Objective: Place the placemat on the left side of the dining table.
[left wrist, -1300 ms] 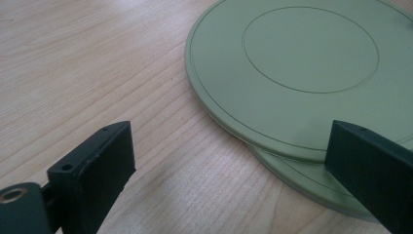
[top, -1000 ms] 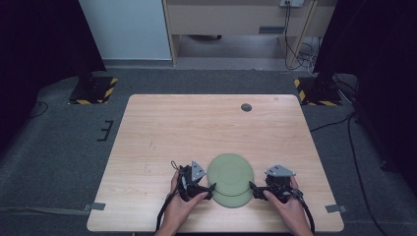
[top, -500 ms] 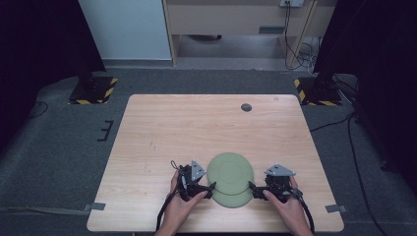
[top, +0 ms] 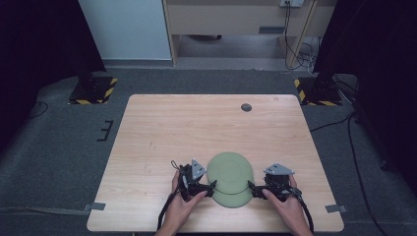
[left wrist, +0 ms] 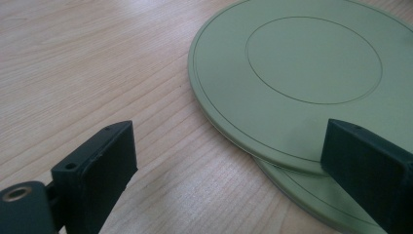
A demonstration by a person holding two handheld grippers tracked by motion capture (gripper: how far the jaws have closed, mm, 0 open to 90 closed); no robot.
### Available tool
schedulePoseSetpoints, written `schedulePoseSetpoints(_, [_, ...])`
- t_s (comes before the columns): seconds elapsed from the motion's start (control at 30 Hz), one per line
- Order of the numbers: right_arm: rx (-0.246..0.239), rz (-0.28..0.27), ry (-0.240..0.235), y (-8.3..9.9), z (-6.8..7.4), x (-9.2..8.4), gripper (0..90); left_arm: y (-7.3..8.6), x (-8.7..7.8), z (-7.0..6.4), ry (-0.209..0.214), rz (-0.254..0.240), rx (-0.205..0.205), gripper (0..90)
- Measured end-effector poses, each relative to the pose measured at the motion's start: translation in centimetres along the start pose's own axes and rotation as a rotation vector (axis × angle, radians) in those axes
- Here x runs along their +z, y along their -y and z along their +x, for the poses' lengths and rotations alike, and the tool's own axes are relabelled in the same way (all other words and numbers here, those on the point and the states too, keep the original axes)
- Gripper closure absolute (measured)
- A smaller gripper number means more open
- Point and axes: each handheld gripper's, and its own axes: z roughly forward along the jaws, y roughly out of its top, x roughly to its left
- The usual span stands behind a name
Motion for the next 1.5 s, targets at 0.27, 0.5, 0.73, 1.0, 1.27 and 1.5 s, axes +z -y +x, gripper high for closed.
schedulePoseSetpoints(0.27, [0.019,-0.007,0.03,0.1,-0.5,-0.1,4.2,0.4,0.0,0.4,0.034,0.032,-0.005,3.3])
schedulePoseSetpoints(0.5, [0.016,-0.011,0.05,0.0,-0.5,0.3,2.4,0.2,0.3,0.1,0.01,0.021,0.024,0.0])
schedulePoseSetpoints(0.73, [0.028,-0.012,0.052,0.0,-0.6,0.2,4.6,0.1,0.3,0.1,0.007,0.019,0.029,0.6])
schedulePoseSetpoints(1.0, [0.029,-0.014,0.038,0.0,-0.4,0.0,4.4,0.1,0.1,0.1,0.02,0.011,0.054,2.7])
schedulePoseSetpoints(1.27, [0.022,-0.032,0.012,0.3,-0.2,-0.9,3.7,0.0,-0.7,0.5,0.132,0.011,0.082,2.5])
schedulePoseSetpoints(1.5, [-0.014,-0.029,-0.007,0.2,0.3,-0.6,4.2,-2.8,-1.1,1.3,0.178,-0.012,0.005,2.5])
